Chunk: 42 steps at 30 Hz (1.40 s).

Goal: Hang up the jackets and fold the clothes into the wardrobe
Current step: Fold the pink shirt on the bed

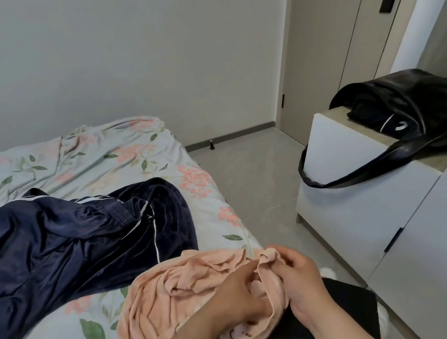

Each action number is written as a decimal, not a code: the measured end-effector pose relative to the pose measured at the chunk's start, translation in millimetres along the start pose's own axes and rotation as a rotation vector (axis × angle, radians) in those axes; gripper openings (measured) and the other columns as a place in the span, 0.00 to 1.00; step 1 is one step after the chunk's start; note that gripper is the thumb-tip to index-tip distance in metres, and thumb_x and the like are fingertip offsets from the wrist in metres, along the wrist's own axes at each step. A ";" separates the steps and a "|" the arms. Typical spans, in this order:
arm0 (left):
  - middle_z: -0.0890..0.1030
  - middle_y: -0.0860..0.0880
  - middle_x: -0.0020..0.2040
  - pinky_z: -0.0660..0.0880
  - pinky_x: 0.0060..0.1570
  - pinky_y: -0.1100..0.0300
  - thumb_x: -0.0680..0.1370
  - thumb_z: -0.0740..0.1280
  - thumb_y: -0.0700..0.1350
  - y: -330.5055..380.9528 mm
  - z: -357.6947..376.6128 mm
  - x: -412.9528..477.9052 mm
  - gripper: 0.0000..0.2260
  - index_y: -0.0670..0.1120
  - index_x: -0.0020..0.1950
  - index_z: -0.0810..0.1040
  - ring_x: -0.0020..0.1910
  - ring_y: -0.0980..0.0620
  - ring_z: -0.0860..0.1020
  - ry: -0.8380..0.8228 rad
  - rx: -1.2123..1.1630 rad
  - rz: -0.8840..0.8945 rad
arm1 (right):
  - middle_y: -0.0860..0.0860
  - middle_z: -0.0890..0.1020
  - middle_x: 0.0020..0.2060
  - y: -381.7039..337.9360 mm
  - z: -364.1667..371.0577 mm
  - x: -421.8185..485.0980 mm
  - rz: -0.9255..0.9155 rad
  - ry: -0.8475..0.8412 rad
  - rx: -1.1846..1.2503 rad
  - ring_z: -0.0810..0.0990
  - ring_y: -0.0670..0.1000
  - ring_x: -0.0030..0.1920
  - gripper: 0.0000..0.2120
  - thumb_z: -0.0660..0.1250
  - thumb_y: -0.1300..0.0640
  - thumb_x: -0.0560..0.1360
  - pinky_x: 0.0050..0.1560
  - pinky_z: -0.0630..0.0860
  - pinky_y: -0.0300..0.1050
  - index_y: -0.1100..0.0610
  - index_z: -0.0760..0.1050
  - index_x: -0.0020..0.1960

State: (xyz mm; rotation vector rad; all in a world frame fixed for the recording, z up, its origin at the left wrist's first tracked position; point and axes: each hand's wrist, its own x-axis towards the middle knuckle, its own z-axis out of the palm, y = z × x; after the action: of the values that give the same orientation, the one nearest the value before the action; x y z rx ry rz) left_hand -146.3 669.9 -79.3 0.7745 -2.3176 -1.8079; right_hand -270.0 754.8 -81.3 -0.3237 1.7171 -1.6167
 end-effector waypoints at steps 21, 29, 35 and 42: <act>0.76 0.46 0.27 0.71 0.28 0.58 0.66 0.67 0.41 149.9 -93.2 6.0 0.06 0.39 0.36 0.73 0.26 0.51 0.74 0.738 -0.229 0.262 | 0.38 0.83 0.46 -20.0 48.9 -53.1 -0.159 -0.152 -0.300 0.81 0.37 0.45 0.26 0.75 0.30 0.55 0.43 0.79 0.35 0.36 0.76 0.50; 0.79 0.43 0.34 0.78 0.34 0.55 0.73 0.62 0.31 273.0 -109.9 -41.6 0.06 0.36 0.46 0.78 0.36 0.45 0.81 0.608 -0.446 0.563 | 0.32 0.78 0.54 -110.1 51.0 -66.0 -0.373 -0.024 -0.383 0.77 0.37 0.55 0.33 0.74 0.36 0.61 0.56 0.76 0.38 0.30 0.64 0.62; 0.79 0.48 0.32 0.75 0.29 0.61 0.75 0.65 0.35 344.2 -152.6 -87.1 0.05 0.42 0.43 0.79 0.37 0.47 0.82 0.620 -0.436 0.722 | 0.37 0.81 0.40 -199.7 11.4 -77.7 -0.668 0.154 -0.430 0.78 0.41 0.40 0.21 0.60 0.63 0.75 0.37 0.72 0.34 0.35 0.73 0.45; 0.77 0.48 0.36 0.70 0.36 0.52 0.69 0.68 0.51 389.4 -231.5 -155.6 0.16 0.36 0.39 0.77 0.34 0.48 0.73 0.916 0.132 0.756 | 0.44 0.81 0.37 -348.0 -20.0 -126.4 -0.982 0.362 -0.434 0.78 0.45 0.40 0.14 0.58 0.65 0.76 0.41 0.75 0.47 0.48 0.75 0.42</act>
State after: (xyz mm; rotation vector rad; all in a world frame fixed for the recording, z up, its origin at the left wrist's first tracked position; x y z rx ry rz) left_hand -51.1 600.5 385.0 0.4667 -1.7276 -0.7427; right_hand -299.8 790.3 286.6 -1.3169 2.3847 -2.0068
